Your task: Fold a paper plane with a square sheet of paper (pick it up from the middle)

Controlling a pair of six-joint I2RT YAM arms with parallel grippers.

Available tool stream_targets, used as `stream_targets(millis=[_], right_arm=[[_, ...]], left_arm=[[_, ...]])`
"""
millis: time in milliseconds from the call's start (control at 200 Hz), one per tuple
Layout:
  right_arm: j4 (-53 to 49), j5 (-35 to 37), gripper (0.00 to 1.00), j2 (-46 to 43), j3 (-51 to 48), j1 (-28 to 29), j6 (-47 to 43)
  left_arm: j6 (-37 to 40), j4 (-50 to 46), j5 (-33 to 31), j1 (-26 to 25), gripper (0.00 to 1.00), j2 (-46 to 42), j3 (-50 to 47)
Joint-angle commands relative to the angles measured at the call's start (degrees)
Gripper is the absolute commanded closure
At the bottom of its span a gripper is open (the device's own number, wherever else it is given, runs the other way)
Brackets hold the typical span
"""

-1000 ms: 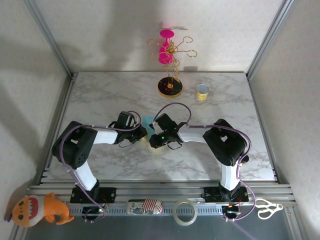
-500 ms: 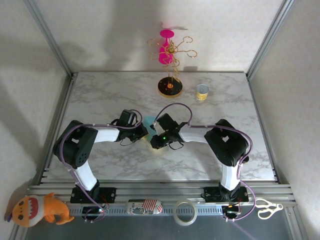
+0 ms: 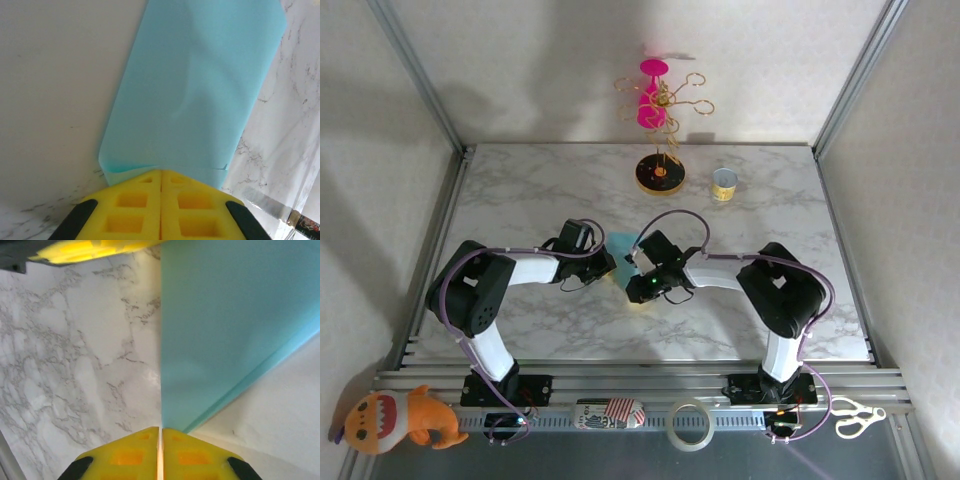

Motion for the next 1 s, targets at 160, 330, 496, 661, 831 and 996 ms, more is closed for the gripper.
stream_targets(millis=[160, 330, 496, 661, 831, 996], right_arm=[[3.03, 2.32, 0.86, -3.98, 3.61, 0.05, 2.67], [2.12, 4.07, 0.88, 2.2, 7.45, 0.19, 5.04], [0.48, 5.2, 0.9, 4.99, 7.9, 0.18, 4.65], [-1.72, 5.94, 0.9, 6.62, 7.49, 0.17, 3.43], [-5.5, 7.39, 0.9, 7.89, 7.11, 0.09, 1.24], [-8.24, 8.46, 0.9, 8.93, 7.6, 0.1, -0.03]], left_arm=[[-2.1, -2.35, -2.27, -0.77, 0.93, 0.9, 0.26], [-2.55, -2.11, -2.04, -0.91, 0.93, 0.33, 0.35], [-2.55, -2.0, -1.51, -0.9, 0.92, -0.34, 1.04], [-2.4, -0.42, -0.23, -0.91, 0.92, -0.88, 1.54], [1.5, -0.39, 0.36, -0.91, 0.88, -1.97, 2.52], [5.66, -0.78, 2.12, -0.99, 0.87, -4.29, 1.67]])
